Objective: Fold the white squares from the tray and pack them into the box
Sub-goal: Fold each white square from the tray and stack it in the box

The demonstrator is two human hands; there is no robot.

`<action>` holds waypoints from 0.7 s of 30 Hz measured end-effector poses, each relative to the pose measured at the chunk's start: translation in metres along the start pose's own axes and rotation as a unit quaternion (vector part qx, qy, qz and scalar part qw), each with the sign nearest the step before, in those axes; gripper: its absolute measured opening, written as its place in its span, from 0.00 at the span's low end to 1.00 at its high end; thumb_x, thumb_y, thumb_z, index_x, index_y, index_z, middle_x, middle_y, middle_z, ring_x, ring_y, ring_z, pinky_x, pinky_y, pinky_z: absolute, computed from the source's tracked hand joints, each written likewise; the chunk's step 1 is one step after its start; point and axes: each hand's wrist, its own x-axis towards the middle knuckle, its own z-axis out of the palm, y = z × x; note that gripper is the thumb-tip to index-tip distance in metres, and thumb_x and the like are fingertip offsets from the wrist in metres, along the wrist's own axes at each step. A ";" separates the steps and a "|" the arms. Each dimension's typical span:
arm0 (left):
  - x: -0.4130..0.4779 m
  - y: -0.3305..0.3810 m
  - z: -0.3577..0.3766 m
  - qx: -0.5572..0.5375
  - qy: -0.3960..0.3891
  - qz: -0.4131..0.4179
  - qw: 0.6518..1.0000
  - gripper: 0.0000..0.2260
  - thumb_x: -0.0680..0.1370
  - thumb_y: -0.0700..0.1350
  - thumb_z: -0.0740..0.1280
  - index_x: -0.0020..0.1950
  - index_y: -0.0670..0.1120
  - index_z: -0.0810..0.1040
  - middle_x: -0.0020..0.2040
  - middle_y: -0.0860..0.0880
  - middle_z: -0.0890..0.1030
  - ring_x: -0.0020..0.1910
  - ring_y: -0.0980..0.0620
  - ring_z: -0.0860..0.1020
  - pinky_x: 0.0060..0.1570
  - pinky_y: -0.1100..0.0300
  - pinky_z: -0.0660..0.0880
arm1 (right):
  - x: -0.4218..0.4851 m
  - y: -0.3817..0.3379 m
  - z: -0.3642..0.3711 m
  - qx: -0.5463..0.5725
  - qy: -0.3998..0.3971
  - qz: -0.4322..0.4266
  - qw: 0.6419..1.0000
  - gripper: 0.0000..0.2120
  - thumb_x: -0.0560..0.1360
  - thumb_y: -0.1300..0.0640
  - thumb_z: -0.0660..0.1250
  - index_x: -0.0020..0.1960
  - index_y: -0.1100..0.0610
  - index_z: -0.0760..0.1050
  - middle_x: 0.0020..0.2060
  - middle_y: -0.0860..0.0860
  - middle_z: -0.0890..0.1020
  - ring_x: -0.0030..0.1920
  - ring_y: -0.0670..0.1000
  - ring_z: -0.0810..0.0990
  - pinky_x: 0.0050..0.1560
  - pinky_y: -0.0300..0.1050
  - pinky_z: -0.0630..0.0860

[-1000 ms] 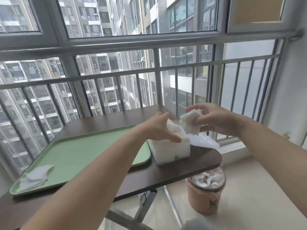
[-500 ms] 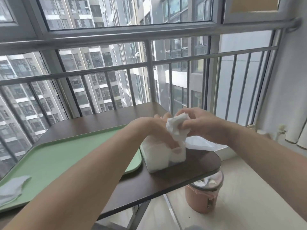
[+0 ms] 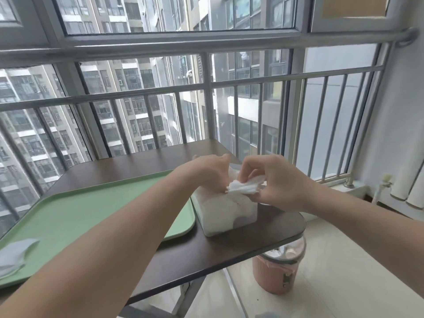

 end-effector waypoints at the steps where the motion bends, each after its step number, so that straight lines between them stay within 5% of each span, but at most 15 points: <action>1: 0.001 0.000 0.001 0.003 -0.001 0.003 1.000 0.26 0.75 0.52 0.68 0.70 0.47 0.66 0.61 0.46 0.78 0.59 0.42 0.77 0.60 0.47 0.71 | 0.000 -0.002 0.000 -0.027 -0.007 -0.008 1.000 0.14 0.68 0.64 0.77 0.43 0.48 0.77 0.41 0.42 0.83 0.44 0.42 0.83 0.44 0.36 0.77; 5: 0.005 -0.004 0.005 -0.007 -0.003 0.014 1.000 0.25 0.68 0.60 0.70 0.59 0.49 0.71 0.49 0.51 0.80 0.51 0.45 0.80 0.49 0.50 0.74 | 0.005 -0.014 -0.010 -0.102 -0.103 0.006 0.989 0.12 0.74 0.59 0.74 0.46 0.42 0.77 0.40 0.39 0.80 0.41 0.40 0.79 0.41 0.37 0.72; 10: 0.000 0.000 0.001 0.004 -0.019 0.010 1.000 0.40 0.58 0.64 0.69 0.67 0.49 0.69 0.58 0.49 0.79 0.55 0.44 0.78 0.56 0.48 0.76 | 0.019 -0.039 -0.019 -0.230 -0.243 0.031 0.942 0.10 0.79 0.58 0.62 0.57 0.51 0.78 0.43 0.47 0.79 0.45 0.49 0.78 0.45 0.45 0.75; 14: 0.000 0.001 0.001 0.027 -0.026 0.015 0.999 0.51 0.47 0.70 0.63 0.68 0.51 0.69 0.62 0.50 0.78 0.58 0.45 0.78 0.57 0.47 0.76 | 0.029 -0.052 -0.013 -0.295 -0.321 0.055 0.898 0.13 0.81 0.59 0.54 0.56 0.56 0.77 0.38 0.49 0.73 0.38 0.48 0.73 0.36 0.42 0.68; 21: 0.000 -0.002 0.003 0.028 -0.018 0.008 0.999 0.46 0.55 0.67 0.64 0.72 0.51 0.66 0.64 0.47 0.76 0.62 0.43 0.76 0.61 0.46 0.74 | 0.045 -0.056 -0.005 -0.327 -0.404 0.071 0.851 0.12 0.82 0.58 0.54 0.55 0.56 0.76 0.48 0.53 0.78 0.46 0.54 0.75 0.41 0.46 0.71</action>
